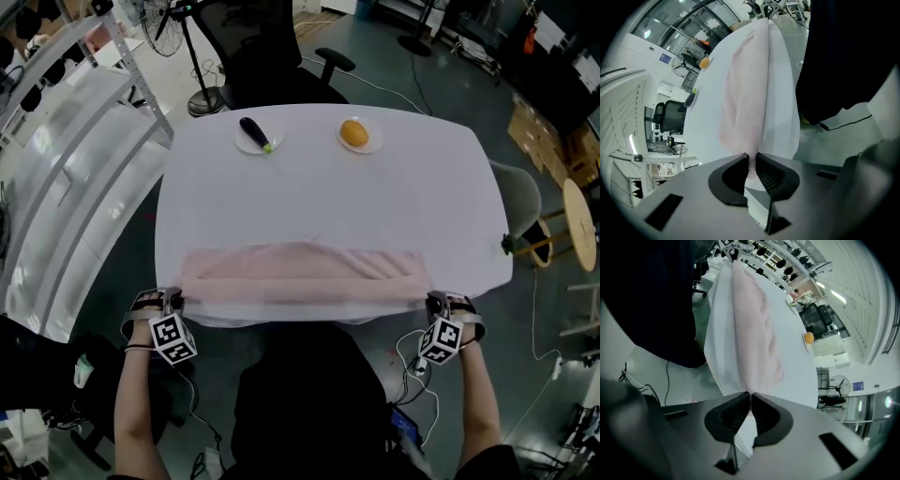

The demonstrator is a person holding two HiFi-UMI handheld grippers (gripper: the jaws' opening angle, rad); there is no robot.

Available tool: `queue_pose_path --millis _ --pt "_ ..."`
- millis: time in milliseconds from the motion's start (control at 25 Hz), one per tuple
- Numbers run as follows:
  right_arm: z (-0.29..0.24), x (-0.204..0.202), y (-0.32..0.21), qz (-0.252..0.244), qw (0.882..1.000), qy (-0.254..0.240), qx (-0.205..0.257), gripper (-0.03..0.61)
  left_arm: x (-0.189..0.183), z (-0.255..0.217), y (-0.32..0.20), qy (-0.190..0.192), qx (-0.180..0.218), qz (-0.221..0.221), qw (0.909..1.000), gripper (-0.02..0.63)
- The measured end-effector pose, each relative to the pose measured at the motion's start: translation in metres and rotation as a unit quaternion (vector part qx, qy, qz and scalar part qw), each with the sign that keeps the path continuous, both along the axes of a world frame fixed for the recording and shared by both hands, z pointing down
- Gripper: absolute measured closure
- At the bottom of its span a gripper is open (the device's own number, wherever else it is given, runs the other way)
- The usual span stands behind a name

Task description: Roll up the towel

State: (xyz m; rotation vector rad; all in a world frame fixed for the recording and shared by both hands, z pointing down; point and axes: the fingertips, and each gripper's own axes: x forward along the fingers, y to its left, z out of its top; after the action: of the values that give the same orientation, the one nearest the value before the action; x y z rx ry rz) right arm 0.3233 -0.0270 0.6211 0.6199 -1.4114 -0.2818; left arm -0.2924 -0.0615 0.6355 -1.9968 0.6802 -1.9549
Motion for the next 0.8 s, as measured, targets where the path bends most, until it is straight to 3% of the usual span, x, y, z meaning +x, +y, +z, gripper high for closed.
queue_pose_path --millis 160,320,520,800 --pt "0.003 0.002 -0.005 -0.004 1.0 0.002 -0.018 0.551 0.001 0.0 -0.007 -0.009 -0.005 0.003 0.9999 0.552" --pt "-0.004 0.002 -0.015 0.018 0.998 -0.029 -0.052 0.549 0.001 -0.011 -0.02 -0.002 -0.012 -0.007 0.9999 0.551" --pt "-0.007 0.004 -0.031 0.048 0.991 -0.065 -0.109 0.549 -0.001 -0.008 -0.035 0.013 -0.048 -0.036 0.9981 0.551" --pt "-0.003 0.005 -0.056 0.056 0.985 -0.069 -0.15 0.548 -0.001 -0.01 -0.063 0.026 -0.082 -0.063 0.9943 0.551"
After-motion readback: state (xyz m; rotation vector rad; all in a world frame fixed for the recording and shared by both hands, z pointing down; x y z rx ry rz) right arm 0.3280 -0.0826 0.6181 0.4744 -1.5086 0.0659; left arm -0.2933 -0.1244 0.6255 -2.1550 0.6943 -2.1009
